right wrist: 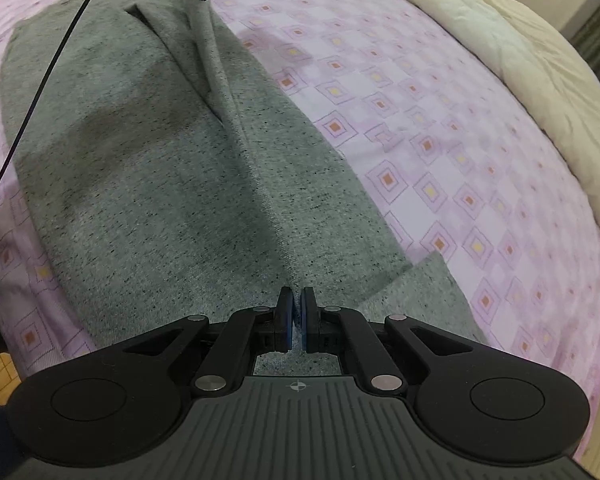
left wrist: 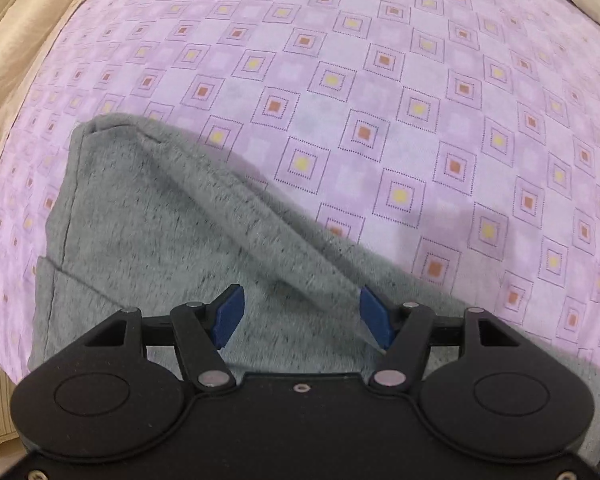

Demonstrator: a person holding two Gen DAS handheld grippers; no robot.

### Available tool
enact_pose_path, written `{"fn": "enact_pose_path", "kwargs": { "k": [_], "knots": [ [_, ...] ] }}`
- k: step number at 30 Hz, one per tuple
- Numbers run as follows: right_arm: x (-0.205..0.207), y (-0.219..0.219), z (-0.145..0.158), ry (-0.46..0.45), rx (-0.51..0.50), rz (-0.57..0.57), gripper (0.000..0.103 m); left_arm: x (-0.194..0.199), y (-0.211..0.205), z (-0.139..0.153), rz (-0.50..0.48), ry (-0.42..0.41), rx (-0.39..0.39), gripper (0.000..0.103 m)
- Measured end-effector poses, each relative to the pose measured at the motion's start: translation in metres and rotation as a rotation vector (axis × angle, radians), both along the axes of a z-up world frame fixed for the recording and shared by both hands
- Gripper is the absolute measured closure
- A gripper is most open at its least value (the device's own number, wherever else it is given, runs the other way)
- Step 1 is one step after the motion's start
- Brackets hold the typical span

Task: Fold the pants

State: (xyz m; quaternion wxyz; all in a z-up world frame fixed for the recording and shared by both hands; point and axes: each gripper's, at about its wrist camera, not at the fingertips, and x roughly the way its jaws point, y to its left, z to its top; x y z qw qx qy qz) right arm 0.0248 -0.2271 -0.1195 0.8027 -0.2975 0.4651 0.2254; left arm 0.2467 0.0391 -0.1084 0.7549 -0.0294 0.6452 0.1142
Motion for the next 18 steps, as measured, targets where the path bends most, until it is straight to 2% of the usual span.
{"fn": "enact_pose_path", "kwargs": {
  "k": [13,18],
  "knots": [
    [0.010,0.004,-0.011,0.003,-0.030,-0.018,0.099,0.002,-0.011,-0.022,-0.037,0.059,0.015,0.036],
    [0.011,0.004,-0.010,0.005,-0.036,-0.016,0.099,0.002,-0.009,-0.028,-0.020,0.075,-0.003,0.035]
  ]
}}
